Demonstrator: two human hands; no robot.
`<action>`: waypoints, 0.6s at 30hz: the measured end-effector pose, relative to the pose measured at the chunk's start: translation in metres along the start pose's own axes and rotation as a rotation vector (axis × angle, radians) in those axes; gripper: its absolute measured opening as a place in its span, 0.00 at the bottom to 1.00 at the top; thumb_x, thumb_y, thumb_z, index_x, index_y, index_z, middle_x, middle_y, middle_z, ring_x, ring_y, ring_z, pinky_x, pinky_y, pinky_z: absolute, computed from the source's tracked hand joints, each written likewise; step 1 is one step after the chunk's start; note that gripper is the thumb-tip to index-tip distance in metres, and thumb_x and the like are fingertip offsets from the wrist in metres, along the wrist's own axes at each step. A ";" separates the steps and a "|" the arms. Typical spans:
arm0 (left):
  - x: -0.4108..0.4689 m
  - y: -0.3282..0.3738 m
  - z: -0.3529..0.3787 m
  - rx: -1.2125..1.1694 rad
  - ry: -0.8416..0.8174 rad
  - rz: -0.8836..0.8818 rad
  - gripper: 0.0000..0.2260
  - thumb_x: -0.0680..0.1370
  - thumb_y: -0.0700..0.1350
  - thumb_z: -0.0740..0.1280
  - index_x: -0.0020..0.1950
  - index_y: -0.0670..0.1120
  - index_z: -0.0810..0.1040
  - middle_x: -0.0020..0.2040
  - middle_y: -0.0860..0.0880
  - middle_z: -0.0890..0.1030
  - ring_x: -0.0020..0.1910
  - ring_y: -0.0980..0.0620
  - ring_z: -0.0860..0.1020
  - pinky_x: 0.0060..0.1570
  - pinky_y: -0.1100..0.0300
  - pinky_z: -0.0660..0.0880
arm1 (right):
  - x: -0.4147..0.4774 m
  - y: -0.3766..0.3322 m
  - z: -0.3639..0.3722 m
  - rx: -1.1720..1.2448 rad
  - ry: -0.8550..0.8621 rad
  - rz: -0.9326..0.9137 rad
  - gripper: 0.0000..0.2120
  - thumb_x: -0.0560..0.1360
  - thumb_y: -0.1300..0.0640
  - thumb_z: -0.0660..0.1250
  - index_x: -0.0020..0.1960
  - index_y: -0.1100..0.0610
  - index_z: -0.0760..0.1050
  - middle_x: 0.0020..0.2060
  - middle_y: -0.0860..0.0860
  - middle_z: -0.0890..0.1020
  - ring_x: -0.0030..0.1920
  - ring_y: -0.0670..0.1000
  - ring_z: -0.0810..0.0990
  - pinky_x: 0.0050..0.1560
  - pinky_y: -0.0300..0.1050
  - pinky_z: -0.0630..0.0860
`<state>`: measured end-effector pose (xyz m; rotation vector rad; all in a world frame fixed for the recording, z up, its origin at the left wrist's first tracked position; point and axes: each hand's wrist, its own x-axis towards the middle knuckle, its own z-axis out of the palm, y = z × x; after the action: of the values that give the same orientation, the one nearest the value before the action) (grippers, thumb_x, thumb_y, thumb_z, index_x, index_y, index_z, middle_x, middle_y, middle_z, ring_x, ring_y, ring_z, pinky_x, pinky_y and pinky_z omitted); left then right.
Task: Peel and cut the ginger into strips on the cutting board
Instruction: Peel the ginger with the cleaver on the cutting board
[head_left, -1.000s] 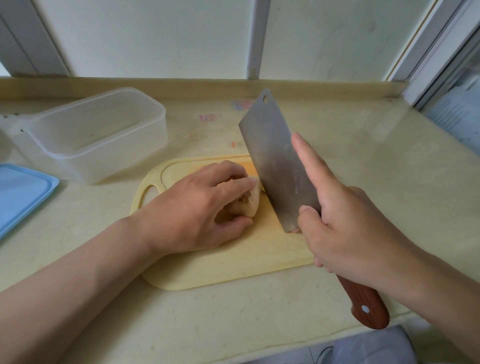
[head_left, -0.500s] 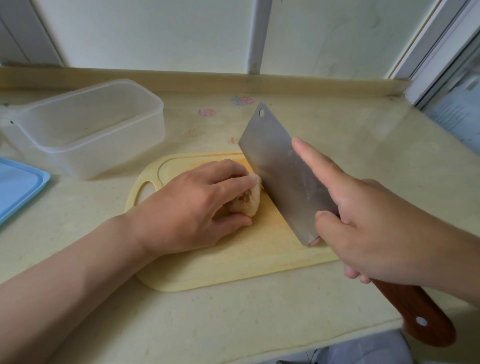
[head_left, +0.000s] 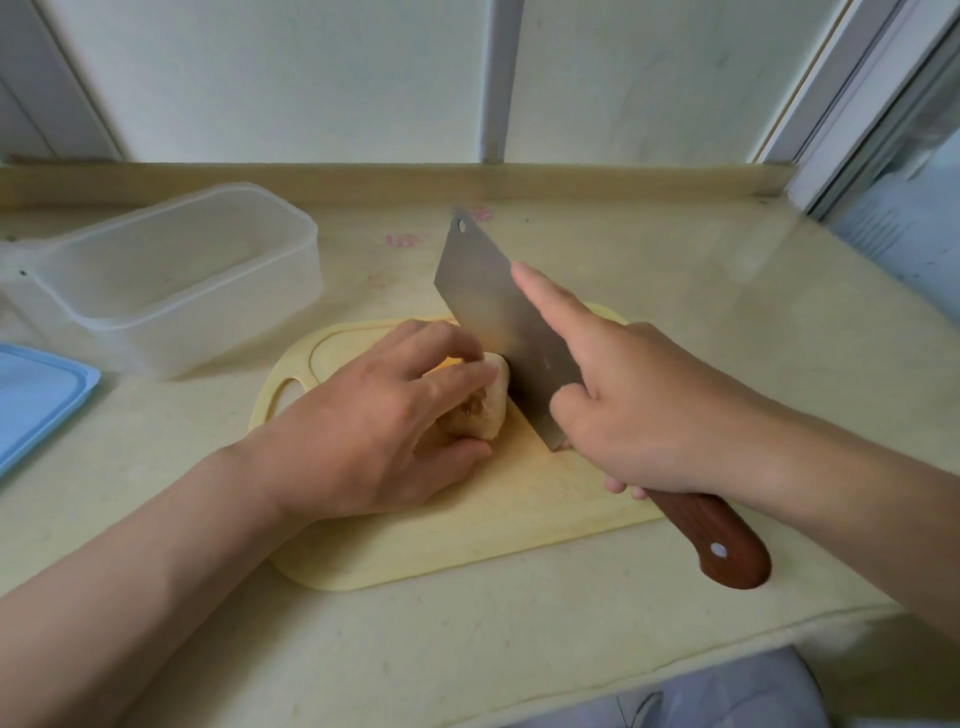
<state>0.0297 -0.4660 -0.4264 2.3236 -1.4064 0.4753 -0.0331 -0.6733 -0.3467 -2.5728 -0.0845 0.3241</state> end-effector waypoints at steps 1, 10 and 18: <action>0.001 0.000 -0.001 -0.004 -0.013 -0.007 0.24 0.76 0.52 0.71 0.67 0.38 0.76 0.61 0.41 0.76 0.54 0.43 0.77 0.57 0.55 0.75 | -0.003 0.002 0.002 0.008 0.027 -0.013 0.44 0.79 0.63 0.57 0.79 0.25 0.41 0.32 0.52 0.79 0.28 0.56 0.83 0.28 0.57 0.83; 0.008 0.000 -0.008 -0.029 -0.066 -0.042 0.21 0.74 0.53 0.72 0.60 0.41 0.78 0.58 0.44 0.77 0.51 0.46 0.77 0.53 0.60 0.74 | -0.016 0.014 -0.002 0.091 0.081 -0.051 0.46 0.79 0.64 0.57 0.78 0.22 0.41 0.26 0.48 0.79 0.27 0.57 0.83 0.27 0.56 0.82; 0.008 0.000 -0.007 -0.044 -0.044 -0.028 0.21 0.73 0.52 0.74 0.59 0.40 0.79 0.57 0.44 0.78 0.51 0.45 0.78 0.50 0.51 0.78 | -0.015 0.016 -0.001 0.108 0.095 -0.066 0.46 0.78 0.64 0.56 0.78 0.22 0.43 0.32 0.48 0.83 0.26 0.55 0.83 0.26 0.53 0.83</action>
<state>0.0324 -0.4693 -0.4163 2.3288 -1.3875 0.3836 -0.0473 -0.6898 -0.3509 -2.4675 -0.1138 0.1762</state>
